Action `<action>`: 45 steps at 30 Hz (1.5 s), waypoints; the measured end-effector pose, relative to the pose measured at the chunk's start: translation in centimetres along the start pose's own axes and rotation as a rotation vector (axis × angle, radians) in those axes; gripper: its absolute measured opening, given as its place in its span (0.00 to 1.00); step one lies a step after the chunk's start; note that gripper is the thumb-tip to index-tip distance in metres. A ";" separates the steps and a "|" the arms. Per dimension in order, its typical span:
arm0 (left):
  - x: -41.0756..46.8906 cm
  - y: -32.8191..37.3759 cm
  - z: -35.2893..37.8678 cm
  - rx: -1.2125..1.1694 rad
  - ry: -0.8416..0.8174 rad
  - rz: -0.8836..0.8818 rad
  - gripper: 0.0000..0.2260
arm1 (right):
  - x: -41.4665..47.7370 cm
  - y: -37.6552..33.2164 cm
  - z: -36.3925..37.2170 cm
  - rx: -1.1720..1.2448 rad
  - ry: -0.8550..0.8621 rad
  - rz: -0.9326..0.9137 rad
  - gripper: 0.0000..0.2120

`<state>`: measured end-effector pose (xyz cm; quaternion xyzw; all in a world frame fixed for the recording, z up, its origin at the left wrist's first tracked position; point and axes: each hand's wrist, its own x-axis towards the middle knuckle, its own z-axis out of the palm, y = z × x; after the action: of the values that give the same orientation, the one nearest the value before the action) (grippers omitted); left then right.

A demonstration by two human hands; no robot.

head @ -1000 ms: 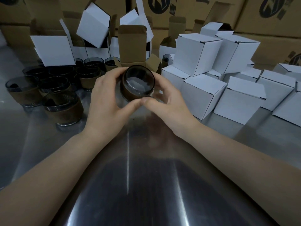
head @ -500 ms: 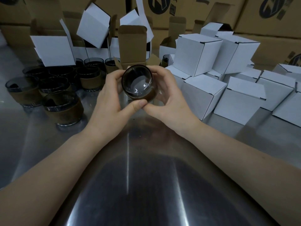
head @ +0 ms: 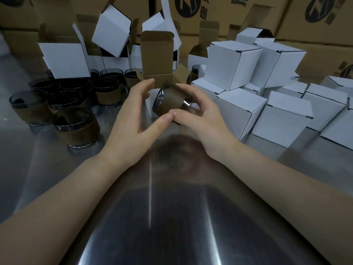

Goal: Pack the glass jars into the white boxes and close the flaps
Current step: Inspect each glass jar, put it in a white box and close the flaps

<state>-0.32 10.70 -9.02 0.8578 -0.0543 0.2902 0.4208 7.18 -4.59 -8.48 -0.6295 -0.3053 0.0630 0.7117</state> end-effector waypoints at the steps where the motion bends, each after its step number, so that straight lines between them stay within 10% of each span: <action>1: 0.0 0.1 0.0 0.047 0.000 0.029 0.33 | 0.0 0.0 0.0 0.008 0.008 0.011 0.24; 14: 0.1 0.7 0.4 0.371 0.040 0.294 0.30 | 0.2 0.3 -0.1 0.036 0.027 0.113 0.17; 37: 0.2 -0.5 0.1 -0.062 0.085 -0.055 0.13 | 0.3 -0.3 -0.1 0.446 -0.240 0.303 0.22; 45: 0.1 0.4 0.4 -0.021 0.140 -0.002 0.09 | 0.4 -0.1 -0.1 0.460 -0.100 0.289 0.24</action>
<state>-0.23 10.21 -8.92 0.8310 -0.0267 0.3483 0.4328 7.50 -4.49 -8.19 -0.4846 -0.2248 0.2625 0.8036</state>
